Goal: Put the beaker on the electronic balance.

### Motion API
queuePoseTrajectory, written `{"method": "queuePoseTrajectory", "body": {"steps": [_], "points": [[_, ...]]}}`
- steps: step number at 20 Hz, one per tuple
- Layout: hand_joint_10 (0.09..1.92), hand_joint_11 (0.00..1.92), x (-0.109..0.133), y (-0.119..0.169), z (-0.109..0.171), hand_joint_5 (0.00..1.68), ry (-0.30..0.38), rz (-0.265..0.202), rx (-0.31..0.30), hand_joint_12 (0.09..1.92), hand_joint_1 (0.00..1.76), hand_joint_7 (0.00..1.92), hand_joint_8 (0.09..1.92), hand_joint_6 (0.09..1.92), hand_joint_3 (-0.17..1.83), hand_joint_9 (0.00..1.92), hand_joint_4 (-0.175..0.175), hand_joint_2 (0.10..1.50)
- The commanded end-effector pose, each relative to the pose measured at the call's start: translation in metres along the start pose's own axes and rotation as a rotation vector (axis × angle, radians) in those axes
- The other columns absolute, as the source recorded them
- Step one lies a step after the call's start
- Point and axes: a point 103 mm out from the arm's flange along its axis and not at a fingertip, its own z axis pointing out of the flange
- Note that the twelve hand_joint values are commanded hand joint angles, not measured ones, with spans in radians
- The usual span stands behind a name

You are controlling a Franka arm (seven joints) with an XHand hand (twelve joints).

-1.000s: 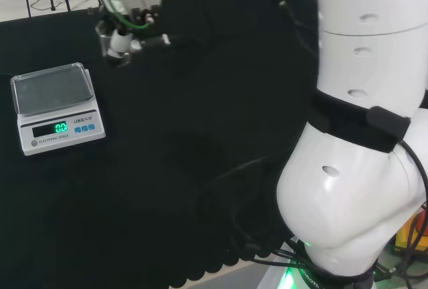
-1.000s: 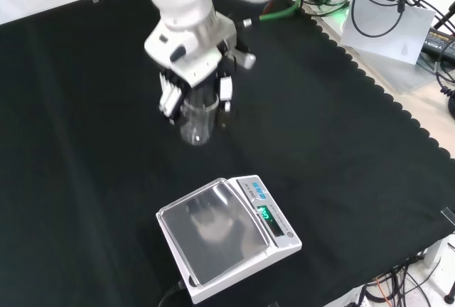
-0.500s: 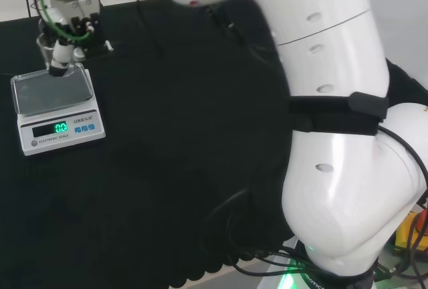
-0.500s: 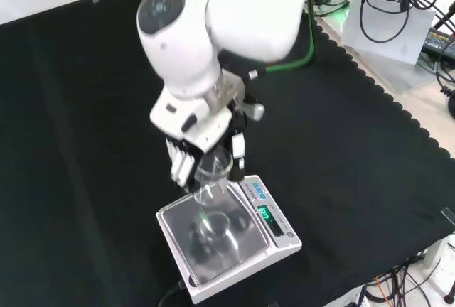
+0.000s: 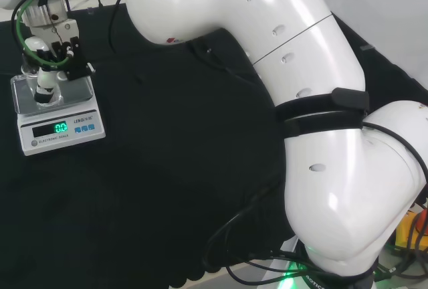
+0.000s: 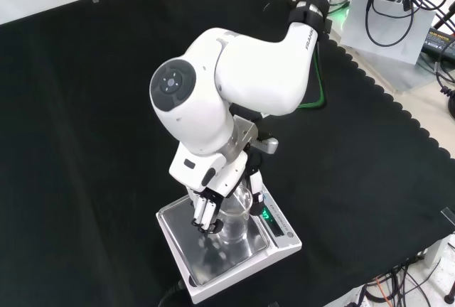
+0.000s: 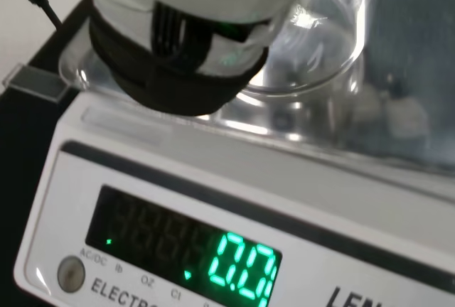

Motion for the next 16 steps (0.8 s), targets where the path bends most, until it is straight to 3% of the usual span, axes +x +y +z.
{"method": "queuePoseTrajectory", "body": {"steps": [1, 8, 9, 11, 14, 16], "points": [[1.2, 1.26, -0.001, -0.005, 0.01, 0.87, -0.006, 0.008, 0.019, 0.93, 1.21, 0.93, 1.48, 1.33, 0.86, 1.16, -0.02, 0.76], [1.18, 1.27, -0.003, -0.006, 0.012, 0.84, -0.001, -0.002, 0.047, 0.92, 1.21, 0.94, 1.44, 1.33, 0.8, 1.15, -0.027, 0.79], [1.14, 1.28, -0.003, -0.006, 0.012, 0.72, 0.004, -0.009, 0.064, 0.9, 1.22, 0.86, 1.42, 1.35, 0.82, 1.11, -0.047, 0.74], [0.99, 1.09, -0.004, -0.007, 0.01, 0.42, 0.01, -0.019, 0.069, 1.02, 1.21, 0.7, 1.29, 1.31, 0.94, 1.02, -0.038, 0.58], [0.83, 0.54, -0.004, -0.011, 0.003, 0.09, 0.016, -0.032, 0.056, 1.33, 1.06, 0.39, 1.05, 0.52, 0.88, 0.69, 0.003, 0.45], [0.84, 0.34, -0.005, -0.015, -0.007, 0.03, 0.011, -0.039, 0.042, 1.46, 0.97, 0.25, 0.96, 0.21, 0.75, 0.53, 0.017, 0.45]]}}
